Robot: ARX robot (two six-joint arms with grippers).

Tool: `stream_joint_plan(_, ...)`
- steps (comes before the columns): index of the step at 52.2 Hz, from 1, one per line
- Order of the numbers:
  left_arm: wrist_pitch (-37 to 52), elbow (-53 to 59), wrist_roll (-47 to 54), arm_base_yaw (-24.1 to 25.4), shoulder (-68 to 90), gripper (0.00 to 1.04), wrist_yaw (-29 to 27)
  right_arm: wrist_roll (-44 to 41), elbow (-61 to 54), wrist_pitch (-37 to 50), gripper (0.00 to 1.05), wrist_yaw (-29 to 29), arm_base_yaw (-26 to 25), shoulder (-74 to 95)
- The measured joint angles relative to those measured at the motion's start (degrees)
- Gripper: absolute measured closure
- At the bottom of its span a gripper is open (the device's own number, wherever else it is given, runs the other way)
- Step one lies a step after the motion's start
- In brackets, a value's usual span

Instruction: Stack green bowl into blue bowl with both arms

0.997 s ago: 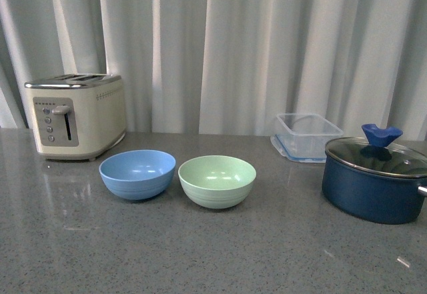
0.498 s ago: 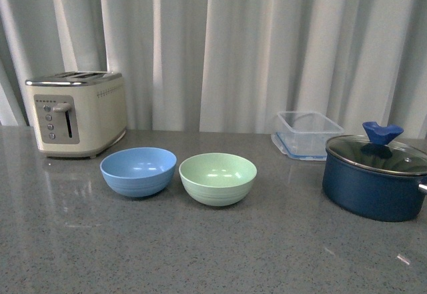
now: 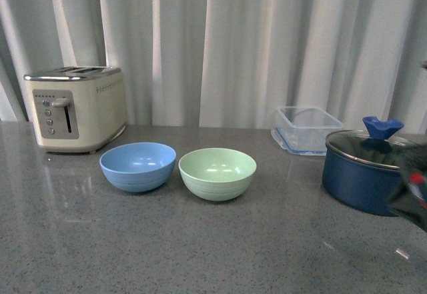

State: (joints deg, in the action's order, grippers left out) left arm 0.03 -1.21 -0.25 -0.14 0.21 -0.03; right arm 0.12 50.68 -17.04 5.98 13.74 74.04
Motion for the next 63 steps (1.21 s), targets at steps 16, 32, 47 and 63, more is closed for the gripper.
stream_joint_plan(16,0.0,0.0,0.0,0.0,0.0,0.07,0.0,9.6,19.7,-3.9,0.1,0.9,5.7,21.2)
stream_joint_plan(32,0.0,0.0,0.0,0.0,0.0,0.07,0.0,12.4,33.7,-6.5,0.1,0.1,7.6,33.0)
stream_joint_plan(47,0.0,0.0,0.0,0.0,0.0,0.07,0.0,11.7,49.5,-10.5,0.1,-0.3,6.8,45.0)
stream_joint_plan(63,0.0,0.0,0.0,0.0,0.0,0.07,0.0,10.7,56.5,-11.8,0.1,-1.8,6.1,51.4)
